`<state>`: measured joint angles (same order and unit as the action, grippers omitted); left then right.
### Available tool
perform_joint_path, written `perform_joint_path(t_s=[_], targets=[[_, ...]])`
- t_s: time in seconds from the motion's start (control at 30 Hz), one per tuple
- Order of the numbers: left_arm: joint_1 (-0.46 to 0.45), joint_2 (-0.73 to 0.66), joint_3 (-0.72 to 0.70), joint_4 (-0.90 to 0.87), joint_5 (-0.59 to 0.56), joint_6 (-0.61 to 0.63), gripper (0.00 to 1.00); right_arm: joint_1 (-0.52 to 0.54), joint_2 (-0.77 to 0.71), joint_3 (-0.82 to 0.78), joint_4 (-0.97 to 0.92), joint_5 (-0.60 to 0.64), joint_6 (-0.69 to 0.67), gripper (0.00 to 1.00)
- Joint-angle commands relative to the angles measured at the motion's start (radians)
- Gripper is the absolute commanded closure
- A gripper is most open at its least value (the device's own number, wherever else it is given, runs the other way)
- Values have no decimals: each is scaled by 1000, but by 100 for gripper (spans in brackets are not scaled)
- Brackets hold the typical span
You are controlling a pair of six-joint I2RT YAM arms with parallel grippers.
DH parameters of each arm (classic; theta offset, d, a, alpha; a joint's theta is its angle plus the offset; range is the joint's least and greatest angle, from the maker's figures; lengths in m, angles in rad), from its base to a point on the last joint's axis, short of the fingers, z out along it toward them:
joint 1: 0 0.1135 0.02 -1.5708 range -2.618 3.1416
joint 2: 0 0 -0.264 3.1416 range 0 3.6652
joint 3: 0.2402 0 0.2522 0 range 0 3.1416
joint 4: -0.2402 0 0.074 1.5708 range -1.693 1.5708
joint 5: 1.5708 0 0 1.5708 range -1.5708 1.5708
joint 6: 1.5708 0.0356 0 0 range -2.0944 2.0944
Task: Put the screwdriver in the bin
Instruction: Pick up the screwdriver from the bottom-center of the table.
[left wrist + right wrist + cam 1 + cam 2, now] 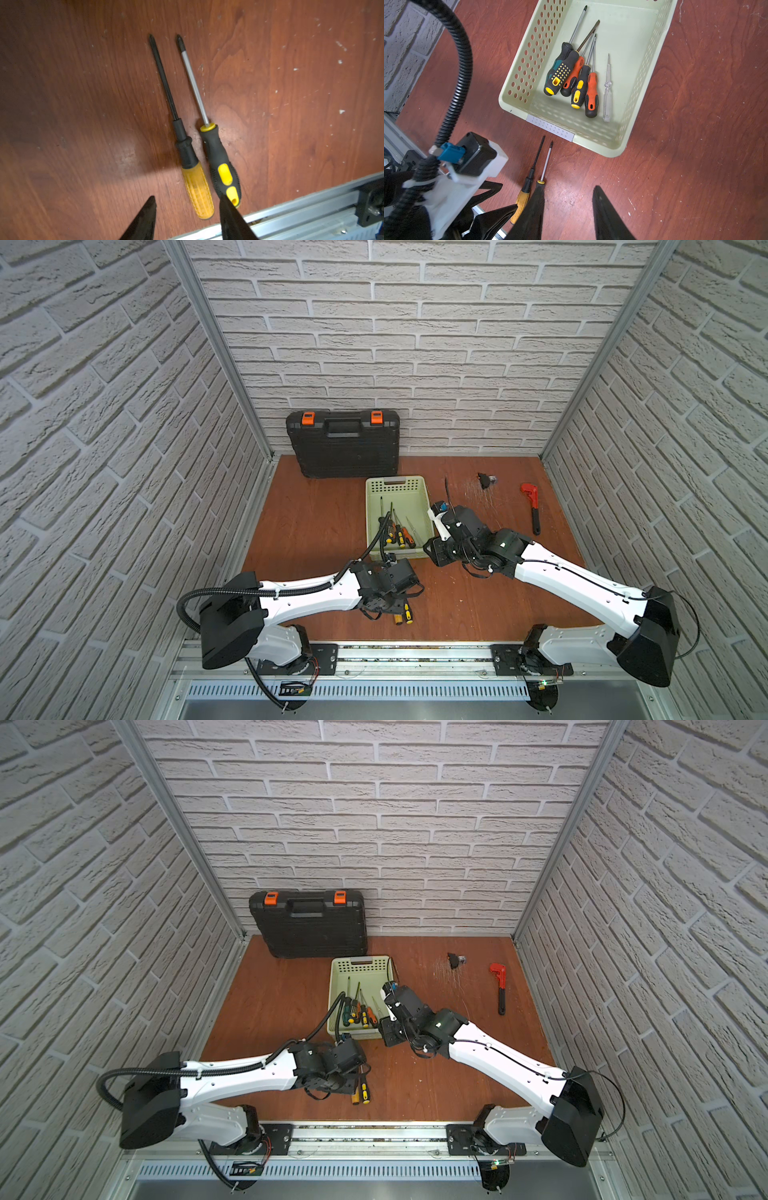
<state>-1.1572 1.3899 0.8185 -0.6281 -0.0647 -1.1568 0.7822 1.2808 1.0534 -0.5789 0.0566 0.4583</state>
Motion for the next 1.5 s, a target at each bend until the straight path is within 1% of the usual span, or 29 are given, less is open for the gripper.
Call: perform_joint_path(t_s=[0.0,0.1,0.23,0.43,0.63,0.9,0.97,1.07,1.17,1.3,1.47], targets=[[-3,26,-17,31,8,-27,50,6,-24,-23,41,12,15,59],[-4,43,-47,87,31,-30,50,5,-25,-49,53,18,20,59],[-2,71,-47,102,40,-28,50,5,-25,-57,56,15,24,59],[-1,106,-50,62,33,-51,52,5,-39,-62,61,16,28,59],[8,123,-50,45,21,-47,54,5,-37,-77,75,14,31,59],[10,179,-27,24,25,-21,63,5,-30,-82,94,0,34,59],[10,189,-23,21,29,-24,70,5,-32,-82,96,0,35,60],[10,186,-31,8,26,-43,79,5,-35,-85,97,0,33,60],[10,163,-37,-22,10,-62,87,5,-37,-83,101,-1,33,60],[10,76,-22,-109,-15,-56,90,6,-27,-56,92,-7,23,60],[11,-107,-42,-224,-12,-95,90,5,-15,-20,90,-20,7,60]])
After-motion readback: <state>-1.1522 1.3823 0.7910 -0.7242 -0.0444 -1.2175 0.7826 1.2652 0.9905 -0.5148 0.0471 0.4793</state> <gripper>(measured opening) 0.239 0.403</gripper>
